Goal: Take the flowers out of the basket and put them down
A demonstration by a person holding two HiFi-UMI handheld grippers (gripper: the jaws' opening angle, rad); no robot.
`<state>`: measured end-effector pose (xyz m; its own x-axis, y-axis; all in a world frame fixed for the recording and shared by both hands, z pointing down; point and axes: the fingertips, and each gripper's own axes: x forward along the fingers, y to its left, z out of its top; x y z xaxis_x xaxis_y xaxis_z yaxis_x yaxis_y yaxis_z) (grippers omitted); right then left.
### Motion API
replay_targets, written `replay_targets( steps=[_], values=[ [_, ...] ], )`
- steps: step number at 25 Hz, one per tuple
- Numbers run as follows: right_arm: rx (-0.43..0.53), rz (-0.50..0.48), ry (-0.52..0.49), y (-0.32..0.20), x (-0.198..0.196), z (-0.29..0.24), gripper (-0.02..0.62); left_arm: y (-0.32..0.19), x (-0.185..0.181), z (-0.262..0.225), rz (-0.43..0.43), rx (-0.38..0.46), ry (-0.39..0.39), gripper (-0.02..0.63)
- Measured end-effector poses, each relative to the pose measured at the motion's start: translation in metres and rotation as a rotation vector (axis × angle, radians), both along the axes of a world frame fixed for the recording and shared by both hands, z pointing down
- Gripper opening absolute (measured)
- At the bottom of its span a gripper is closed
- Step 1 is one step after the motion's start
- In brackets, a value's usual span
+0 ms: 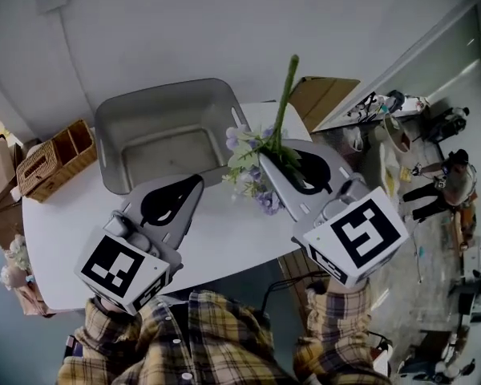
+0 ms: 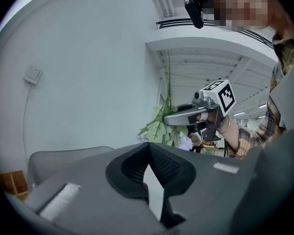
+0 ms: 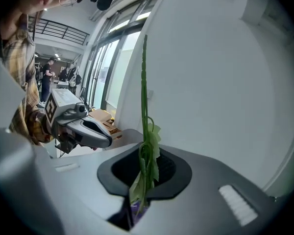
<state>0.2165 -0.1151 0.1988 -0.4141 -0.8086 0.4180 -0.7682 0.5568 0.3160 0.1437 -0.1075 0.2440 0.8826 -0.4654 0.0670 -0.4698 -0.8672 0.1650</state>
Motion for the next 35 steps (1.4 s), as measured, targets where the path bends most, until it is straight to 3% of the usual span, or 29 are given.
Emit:
replay_targets(
  steps=[12,19,24,28,35],
  values=[
    [-0.113,0.124,0.076,0.022,0.025,0.104,0.034,0.006,0.01,0.008,0.027,-0.009,-0.031,0.012],
    [-0.158,0.18,0.109,0.026,0.021,0.19,0.035,0.004,-0.009,0.025,-0.001,-0.034,-0.048,0.012],
    [-0.198,0.17,0.103,0.029,0.011,0.241,0.038,0.003,-0.024,0.034,-0.033,-0.049,-0.056,0.012],
    [-0.221,0.163,0.159,0.032,0.009,0.272,0.04,0.0,-0.031,0.041,-0.053,-0.065,-0.068,0.012],
    [-0.29,0.088,0.168,0.037,-0.005,0.311,0.058,-0.002,-0.04,0.046,-0.073,-0.085,-0.082,0.012]
  ],
)
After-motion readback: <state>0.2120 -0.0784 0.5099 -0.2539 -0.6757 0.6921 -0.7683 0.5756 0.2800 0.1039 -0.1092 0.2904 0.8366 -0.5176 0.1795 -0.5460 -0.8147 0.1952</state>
